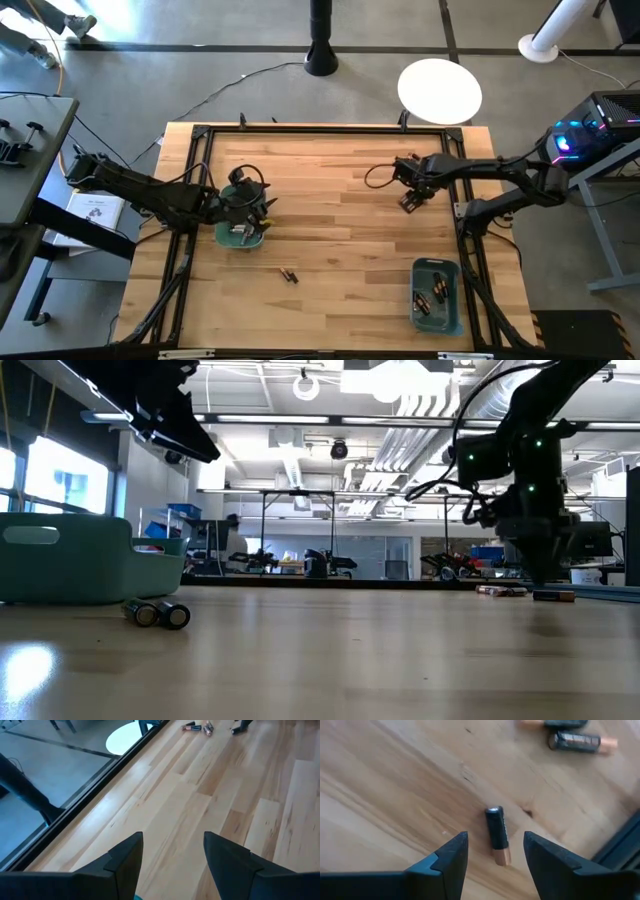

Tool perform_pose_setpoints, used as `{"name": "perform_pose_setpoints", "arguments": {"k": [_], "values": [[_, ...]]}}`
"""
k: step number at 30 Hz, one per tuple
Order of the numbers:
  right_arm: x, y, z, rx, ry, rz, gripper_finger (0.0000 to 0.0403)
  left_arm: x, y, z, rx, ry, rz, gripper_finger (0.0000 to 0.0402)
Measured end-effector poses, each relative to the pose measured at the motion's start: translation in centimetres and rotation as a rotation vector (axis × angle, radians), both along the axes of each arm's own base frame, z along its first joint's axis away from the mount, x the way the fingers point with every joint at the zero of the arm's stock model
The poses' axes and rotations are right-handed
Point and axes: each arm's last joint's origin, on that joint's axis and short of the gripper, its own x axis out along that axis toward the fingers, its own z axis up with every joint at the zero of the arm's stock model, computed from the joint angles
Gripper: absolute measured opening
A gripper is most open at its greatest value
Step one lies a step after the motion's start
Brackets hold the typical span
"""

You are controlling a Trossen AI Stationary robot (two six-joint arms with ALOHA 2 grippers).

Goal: Sort batteries
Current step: Put the black battery into the blue bin

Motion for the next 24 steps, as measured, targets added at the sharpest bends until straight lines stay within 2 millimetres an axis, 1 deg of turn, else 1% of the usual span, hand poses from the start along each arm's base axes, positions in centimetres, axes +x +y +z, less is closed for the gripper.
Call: {"name": "perform_pose_setpoints", "arguments": {"k": [5, 9, 12, 15, 17, 22, 24], "values": [[-0.5, -0.6, -0.4, 0.038, -0.022, -0.071, 0.0165, 0.0, 0.0, 0.0, -0.001, -0.005, 0.0, 0.02], [-1.3, -0.8, -1.8, 0.059, -0.052, -0.121, 0.0146, 0.1, 0.0, 0.1, -0.002, -0.01, 0.0, 0.02], [-1.7, -0.7, -2.8, 0.081, -0.091, -0.095, 0.0136, 0.1, 0.0, 0.1, -0.004, -0.015, 0.0, 0.02], [-1.8, -0.5, -3.2, 0.084, -0.097, -0.083, 0.012, 0.1, 0.0, 0.1, -0.004, -0.016, 0.0, 0.02], [-1.7, -0.3, -3.2, 0.086, -0.099, -0.073, 0.01, 0.1, 0.0, 0.1, -0.004, -0.016, 0.0, 0.02], [-1.2, 0.4, -3.1, 0.075, -0.096, -0.019, 0.0024, 0.1, 0.0, 0.2, -0.005, -0.023, 0.0, 0.02], [-0.6, 0.8, -2.7, 0.051, -0.093, 0.029, 0.0021, 0.2, -0.1, 0.2, -0.008, -0.034, 0.0, 0.02]]}}
